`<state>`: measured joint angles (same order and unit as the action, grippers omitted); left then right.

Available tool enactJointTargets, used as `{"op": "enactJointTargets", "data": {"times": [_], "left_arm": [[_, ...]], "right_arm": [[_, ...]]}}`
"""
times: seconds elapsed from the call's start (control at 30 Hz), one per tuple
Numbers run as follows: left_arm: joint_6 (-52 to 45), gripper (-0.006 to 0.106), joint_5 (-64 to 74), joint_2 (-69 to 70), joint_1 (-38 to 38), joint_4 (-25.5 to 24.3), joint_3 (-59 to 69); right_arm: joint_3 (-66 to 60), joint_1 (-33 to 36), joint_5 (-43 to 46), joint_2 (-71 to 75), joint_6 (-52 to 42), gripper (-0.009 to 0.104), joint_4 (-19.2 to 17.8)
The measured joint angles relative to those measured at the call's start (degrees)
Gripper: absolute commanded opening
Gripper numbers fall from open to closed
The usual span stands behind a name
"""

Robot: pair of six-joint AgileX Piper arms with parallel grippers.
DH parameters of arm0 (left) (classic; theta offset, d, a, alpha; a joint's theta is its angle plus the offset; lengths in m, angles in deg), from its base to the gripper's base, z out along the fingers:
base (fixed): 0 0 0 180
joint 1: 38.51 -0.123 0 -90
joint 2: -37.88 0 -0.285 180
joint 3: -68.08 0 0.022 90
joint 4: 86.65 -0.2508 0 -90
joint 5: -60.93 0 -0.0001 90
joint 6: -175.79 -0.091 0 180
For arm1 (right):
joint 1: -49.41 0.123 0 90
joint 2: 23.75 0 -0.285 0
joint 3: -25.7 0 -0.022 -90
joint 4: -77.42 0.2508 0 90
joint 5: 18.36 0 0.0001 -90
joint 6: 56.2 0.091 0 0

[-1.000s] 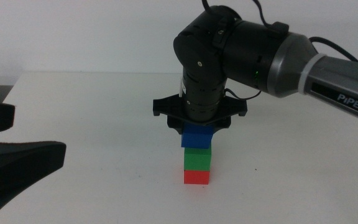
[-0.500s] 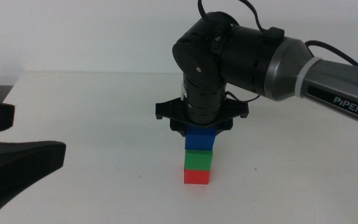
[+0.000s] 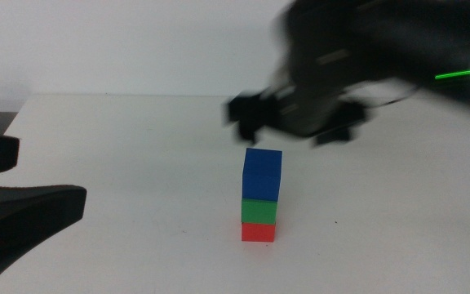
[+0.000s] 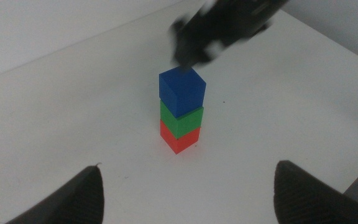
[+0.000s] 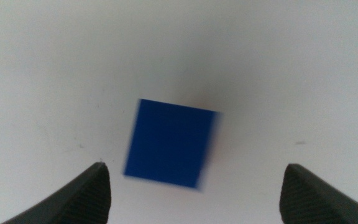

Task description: Stack red cubes first, then green, then blue cubes in a specific spot.

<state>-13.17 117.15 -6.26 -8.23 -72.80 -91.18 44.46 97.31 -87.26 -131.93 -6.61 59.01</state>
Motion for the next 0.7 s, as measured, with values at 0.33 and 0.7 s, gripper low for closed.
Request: {"op": "enactJointTargets", "data": {"times": [0.33,0.7], "left_arm": [[0.0,0.094,-0.1,0.0,0.0,0.0,0.0],[0.0,0.094,-0.4,0.0,0.0,0.0,0.0]], "right_arm": [[-26.1,-8.8,4.5,39.4,-7.8,0.088,-5.6],[-51.2,-27.7,25.7,73.1,-29.7,0.088,9.2]]}}
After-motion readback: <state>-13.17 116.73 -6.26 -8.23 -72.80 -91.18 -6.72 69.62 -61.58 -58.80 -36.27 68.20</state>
